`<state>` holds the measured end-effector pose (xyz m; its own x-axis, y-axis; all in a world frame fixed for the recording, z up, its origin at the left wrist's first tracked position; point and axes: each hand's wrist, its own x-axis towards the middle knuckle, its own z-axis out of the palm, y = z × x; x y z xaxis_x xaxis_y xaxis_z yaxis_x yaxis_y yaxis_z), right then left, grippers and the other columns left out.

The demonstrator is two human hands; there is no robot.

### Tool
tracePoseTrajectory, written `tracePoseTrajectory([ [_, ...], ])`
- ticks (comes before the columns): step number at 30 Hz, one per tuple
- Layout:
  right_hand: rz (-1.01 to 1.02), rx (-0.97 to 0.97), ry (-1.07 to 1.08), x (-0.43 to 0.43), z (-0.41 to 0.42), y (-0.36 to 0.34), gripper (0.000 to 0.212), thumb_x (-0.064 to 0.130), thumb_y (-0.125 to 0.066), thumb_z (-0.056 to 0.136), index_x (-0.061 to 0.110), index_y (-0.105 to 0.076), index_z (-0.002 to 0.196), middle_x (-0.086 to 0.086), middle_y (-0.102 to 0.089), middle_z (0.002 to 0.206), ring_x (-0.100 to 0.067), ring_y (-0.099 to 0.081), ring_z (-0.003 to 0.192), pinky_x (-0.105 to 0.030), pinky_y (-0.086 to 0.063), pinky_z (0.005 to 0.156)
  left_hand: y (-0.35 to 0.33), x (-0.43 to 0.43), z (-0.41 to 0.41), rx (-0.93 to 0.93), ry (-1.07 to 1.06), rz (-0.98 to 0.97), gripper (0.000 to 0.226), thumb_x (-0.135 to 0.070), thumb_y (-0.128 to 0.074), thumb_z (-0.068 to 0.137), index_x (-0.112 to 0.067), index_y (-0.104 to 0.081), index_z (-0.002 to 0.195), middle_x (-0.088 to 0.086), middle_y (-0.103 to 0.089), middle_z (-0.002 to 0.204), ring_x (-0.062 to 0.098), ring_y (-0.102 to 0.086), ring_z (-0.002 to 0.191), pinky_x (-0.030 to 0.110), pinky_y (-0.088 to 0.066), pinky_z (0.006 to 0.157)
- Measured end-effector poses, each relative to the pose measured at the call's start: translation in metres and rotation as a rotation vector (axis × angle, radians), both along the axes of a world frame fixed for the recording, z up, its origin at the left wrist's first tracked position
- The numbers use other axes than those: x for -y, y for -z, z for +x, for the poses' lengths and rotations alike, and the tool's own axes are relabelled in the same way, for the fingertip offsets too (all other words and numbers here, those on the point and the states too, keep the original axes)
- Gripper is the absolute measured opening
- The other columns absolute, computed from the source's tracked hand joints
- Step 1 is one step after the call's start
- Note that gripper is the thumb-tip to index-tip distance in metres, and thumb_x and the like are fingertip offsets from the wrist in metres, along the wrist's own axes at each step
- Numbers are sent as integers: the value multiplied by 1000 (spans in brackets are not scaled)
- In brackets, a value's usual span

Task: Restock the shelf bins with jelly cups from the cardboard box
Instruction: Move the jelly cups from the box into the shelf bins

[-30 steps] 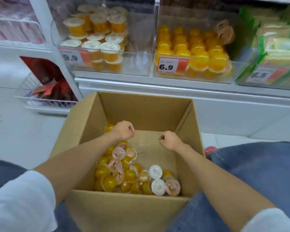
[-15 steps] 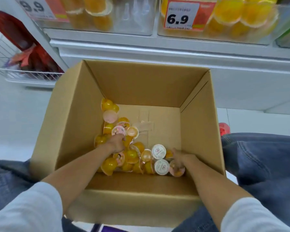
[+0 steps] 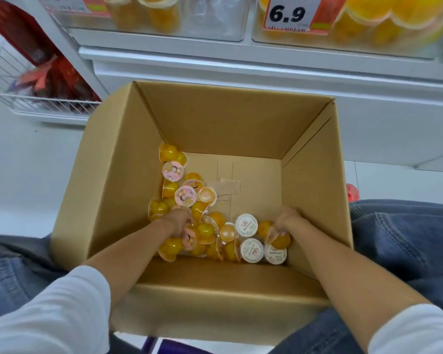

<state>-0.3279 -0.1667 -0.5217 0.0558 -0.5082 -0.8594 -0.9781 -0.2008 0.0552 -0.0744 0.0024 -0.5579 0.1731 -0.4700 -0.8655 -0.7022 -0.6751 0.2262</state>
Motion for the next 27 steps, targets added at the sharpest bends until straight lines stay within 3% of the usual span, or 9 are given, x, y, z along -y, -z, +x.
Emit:
tracePoseTrajectory([
  [3,-37,90,98,17,13,-15,19,6,-72,78,8,-55,69,-5,-59,70,-16,-58,66,-22,-45,52,-13,7,1,32,98,-3,1,-13,-62,90,-12,-63,90,12,-62,102,26,-60,97,36,-49,89],
  [5,-72,234,223,23,20,-24,15,9,-72,80,7,-58,76,-9,-60,76,-20,-58,75,-27,-46,60,-31,25,3,64,131,-13,17,-21,-65,90,-5,-66,97,10,-63,94,23,-59,91,31,-49,75],
  [8,-101,490,387,29,32,-40,10,14,-69,82,7,-67,76,-8,-58,69,-19,-52,63,-29,-41,61,-70,55,5,-1,45,-148,24,-24,-65,91,-9,-60,73,2,-46,69,19,-45,73,24,-33,55],
  [10,-89,688,493,32,41,-61,10,14,-68,85,10,-70,77,-7,-58,66,-15,-46,56,-30,-41,63,-98,77,4,-85,-168,-274,33,-25,-65,91,-12,-51,63,0,-47,62,17,-47,64,21,-38,52],
  [12,-94,888,562,39,45,-93,11,10,-65,88,12,-69,78,-5,-54,62,-11,-41,51,-24,-38,57,-130,99,2,-283,-448,-365,16,-23,-63,93,-8,-65,86,4,-66,83,13,-64,77,18,-55,59],
  [14,-120,1032,592,52,42,-130,11,9,-60,92,12,-69,86,-3,-52,61,-7,-40,49,-17,-34,48,-171,120,-2,-525,-672,-390,25,-18,-58,96,0,-60,114,14,-69,109,17,-68,94,22,-59,71],
  [18,-22,1275,694,82,27,-207,13,12,-54,98,10,-64,106,-2,-58,74,-8,-45,57,-15,-33,43,-248,152,-19,-846,-824,-538,25,-12,-52,98,3,-53,118,19,-69,103,24,-69,92,30,-60,74],
  [23,-78,1520,757,120,13,-293,21,6,-65,89,10,-61,110,-6,-64,78,-9,-52,54,-17,-37,48,-331,205,-44,-836,-743,-826,21,-19,-52,99,-5,-57,114,14,-67,103,21,-68,83,27,-61,69],
  [27,-557,1544,683,162,14,-341,32,5,-68,84,15,-62,115,-8,-66,93,-15,-59,65,-21,-49,57,-375,263,-55,-569,-616,-1142,34,-27,-59,95,-6,-58,121,13,-68,112,21,-69,85,27,-61,68],
])
